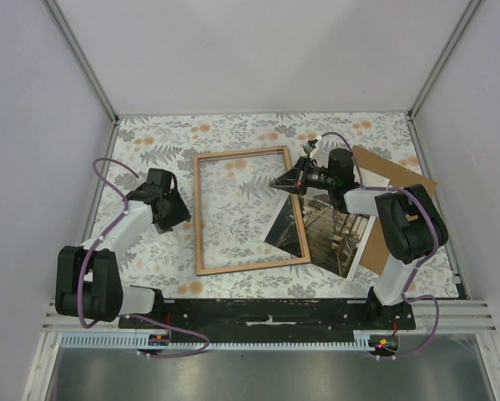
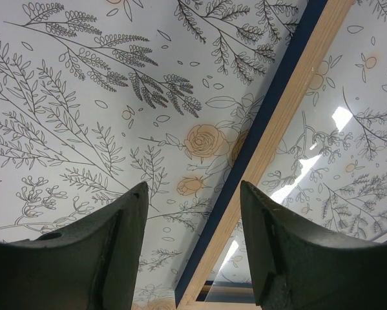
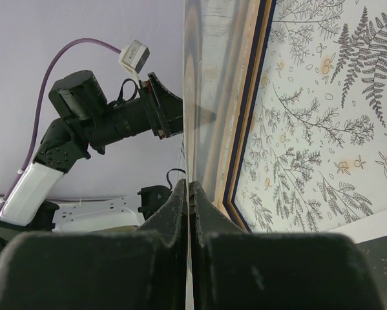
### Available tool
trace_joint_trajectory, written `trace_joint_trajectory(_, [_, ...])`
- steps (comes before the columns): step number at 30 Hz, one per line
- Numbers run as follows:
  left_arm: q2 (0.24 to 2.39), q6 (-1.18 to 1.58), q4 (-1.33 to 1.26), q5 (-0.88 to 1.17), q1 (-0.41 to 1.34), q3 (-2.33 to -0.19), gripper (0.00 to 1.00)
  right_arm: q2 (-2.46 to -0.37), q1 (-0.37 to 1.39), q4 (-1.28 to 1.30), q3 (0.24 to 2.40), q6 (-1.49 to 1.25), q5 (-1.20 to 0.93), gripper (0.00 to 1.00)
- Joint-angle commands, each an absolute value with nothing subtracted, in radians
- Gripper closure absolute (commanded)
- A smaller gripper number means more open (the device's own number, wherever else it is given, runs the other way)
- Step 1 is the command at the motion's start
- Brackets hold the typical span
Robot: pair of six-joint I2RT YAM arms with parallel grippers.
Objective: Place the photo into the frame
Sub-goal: Place the glass panel at the frame body.
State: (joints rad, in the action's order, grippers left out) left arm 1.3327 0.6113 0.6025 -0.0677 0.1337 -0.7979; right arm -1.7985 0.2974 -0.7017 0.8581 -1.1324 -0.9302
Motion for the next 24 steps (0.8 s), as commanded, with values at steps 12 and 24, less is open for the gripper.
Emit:
trace_joint_trajectory(12, [1.342,0.575,0.580,-0.058,0.127,-0.795,0.36,-1.781,0.270,-0.796,0.828,-1.124,-0.937,1.00])
trace_joint_trajectory(24, [1.347,0.574,0.578,-0.055,0.127,-0.796,0.36,-1.805,0.265,-0.851,0.828,-1.152,-0.946,1.00])
